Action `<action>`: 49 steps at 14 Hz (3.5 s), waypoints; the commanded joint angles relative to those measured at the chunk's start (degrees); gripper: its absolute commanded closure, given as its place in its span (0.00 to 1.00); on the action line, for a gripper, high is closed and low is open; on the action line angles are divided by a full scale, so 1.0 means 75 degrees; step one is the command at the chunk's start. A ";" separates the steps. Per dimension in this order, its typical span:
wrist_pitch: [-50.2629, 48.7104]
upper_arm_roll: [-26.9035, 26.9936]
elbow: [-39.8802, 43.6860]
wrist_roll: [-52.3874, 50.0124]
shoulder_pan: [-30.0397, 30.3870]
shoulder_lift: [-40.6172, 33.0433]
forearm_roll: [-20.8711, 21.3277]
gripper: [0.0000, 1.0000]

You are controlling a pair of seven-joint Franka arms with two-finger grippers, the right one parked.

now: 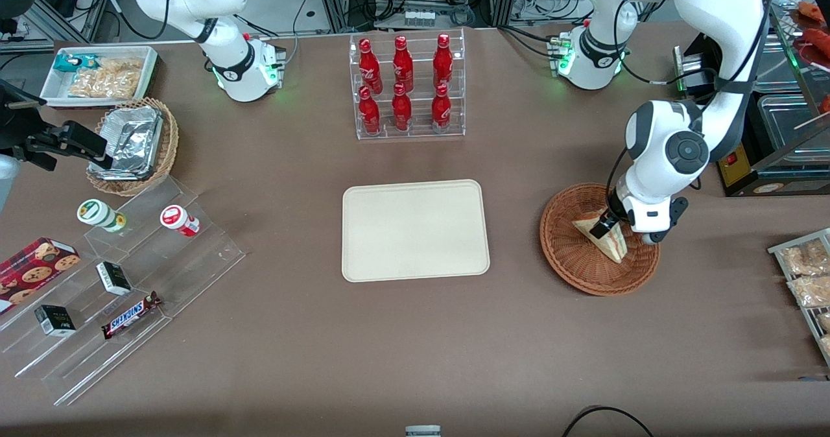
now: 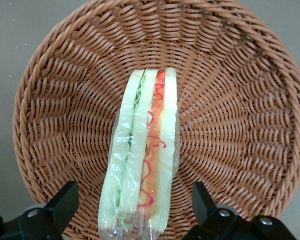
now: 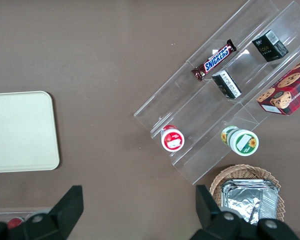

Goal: Place sandwich from basket to tray
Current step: 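Close the left gripper on the wrapped sandwich's edge, then lift the sandwich upright out of the basket with the left gripper, then carry the sandwich over the cream tray and lower it onto it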

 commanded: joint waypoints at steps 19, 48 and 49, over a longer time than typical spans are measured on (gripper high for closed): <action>-0.4429 0.0015 0.2885 0.3503 -0.0810 0.0293 0.0145 0.82; -0.3142 -0.1204 0.7035 0.0062 -0.4090 0.4055 0.0308 0.97; -0.3142 -0.1204 0.7011 -0.0079 -0.4196 0.4067 0.0495 0.97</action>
